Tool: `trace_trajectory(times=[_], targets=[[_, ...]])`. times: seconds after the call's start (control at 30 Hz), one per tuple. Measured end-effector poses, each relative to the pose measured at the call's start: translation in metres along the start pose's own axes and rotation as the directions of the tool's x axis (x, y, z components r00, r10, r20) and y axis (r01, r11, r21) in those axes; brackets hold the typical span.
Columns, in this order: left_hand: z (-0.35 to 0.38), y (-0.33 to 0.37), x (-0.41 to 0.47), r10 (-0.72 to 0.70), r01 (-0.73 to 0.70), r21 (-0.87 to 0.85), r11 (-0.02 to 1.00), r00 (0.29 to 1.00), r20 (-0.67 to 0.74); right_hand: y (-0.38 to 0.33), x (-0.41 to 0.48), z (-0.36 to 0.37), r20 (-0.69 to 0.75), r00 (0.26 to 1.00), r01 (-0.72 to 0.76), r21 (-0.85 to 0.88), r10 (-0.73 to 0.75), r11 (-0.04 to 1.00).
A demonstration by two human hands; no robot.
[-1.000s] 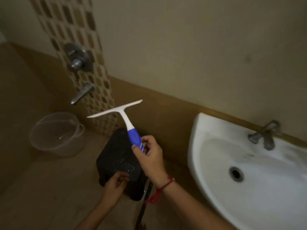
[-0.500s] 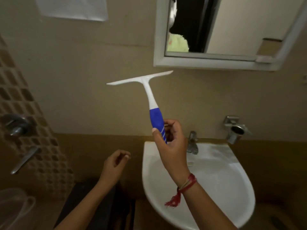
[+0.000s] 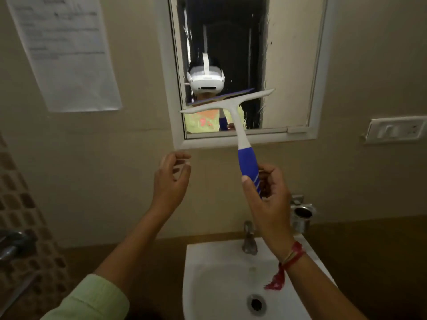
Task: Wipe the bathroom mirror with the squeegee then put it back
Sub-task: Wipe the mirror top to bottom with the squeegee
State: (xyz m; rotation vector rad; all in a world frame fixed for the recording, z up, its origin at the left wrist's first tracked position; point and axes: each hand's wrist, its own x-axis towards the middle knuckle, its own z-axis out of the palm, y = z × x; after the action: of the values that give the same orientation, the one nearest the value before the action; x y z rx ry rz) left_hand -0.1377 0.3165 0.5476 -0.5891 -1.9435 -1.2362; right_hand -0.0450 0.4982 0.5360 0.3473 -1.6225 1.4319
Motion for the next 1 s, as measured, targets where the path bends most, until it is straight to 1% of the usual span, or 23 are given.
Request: trace_trajectory(times=[0.17, 0.27, 0.37, 0.47, 0.53, 0.7, 0.87, 1.0], targets=[[-0.002, 0.023, 0.038, 0.11, -0.104, 0.096, 0.99, 0.992, -0.063, -0.009, 0.021, -0.013, -0.002, 1.0, 0.03, 0.049, -0.03, 0.998], [-0.007, 0.03, 0.052, 0.12, -0.112, 0.108, 0.988, 0.99, -0.069, -0.012, 0.031, -0.018, -0.002, 0.999, 0.052, 0.071, -0.052, 0.996], [-0.011, 0.034, 0.065, 0.126, -0.106, 0.203, 0.974, 0.988, -0.091, -0.016, 0.042, -0.021, 0.025, 0.997, 0.065, 0.066, -0.067, 0.996], [-0.017, 0.037, 0.081, 0.155, -0.111, 0.328, 0.938, 0.981, -0.113, -0.022, 0.058, -0.023, 0.055, 0.991, 0.12, 0.058, -0.123, 0.991], [-0.024, 0.041, 0.093, 0.174, -0.12, 0.372, 0.92, 0.978, -0.114, -0.027, 0.07, -0.02, 0.068, 0.985, 0.157, 0.052, -0.16, 0.986], [-0.04, 0.058, 0.13, 0.246, -0.166, 0.447, 0.879, 0.961, -0.126, -0.042, 0.099, 0.005, 0.114, 0.949, 0.299, -0.04, -0.293, 0.953], [-0.056, 0.069, 0.181, 0.341, -0.232, 0.526, 0.818, 0.933, -0.118, -0.057, 0.131, 0.034, 0.023, 0.94, 0.341, -0.105, -0.341, 0.934], [-0.069, 0.072, 0.221, 0.368, -0.234, 0.573, 0.786, 0.921, -0.129, -0.072, 0.173, 0.053, -0.055, 0.897, 0.423, -0.181, -0.438, 0.888]])
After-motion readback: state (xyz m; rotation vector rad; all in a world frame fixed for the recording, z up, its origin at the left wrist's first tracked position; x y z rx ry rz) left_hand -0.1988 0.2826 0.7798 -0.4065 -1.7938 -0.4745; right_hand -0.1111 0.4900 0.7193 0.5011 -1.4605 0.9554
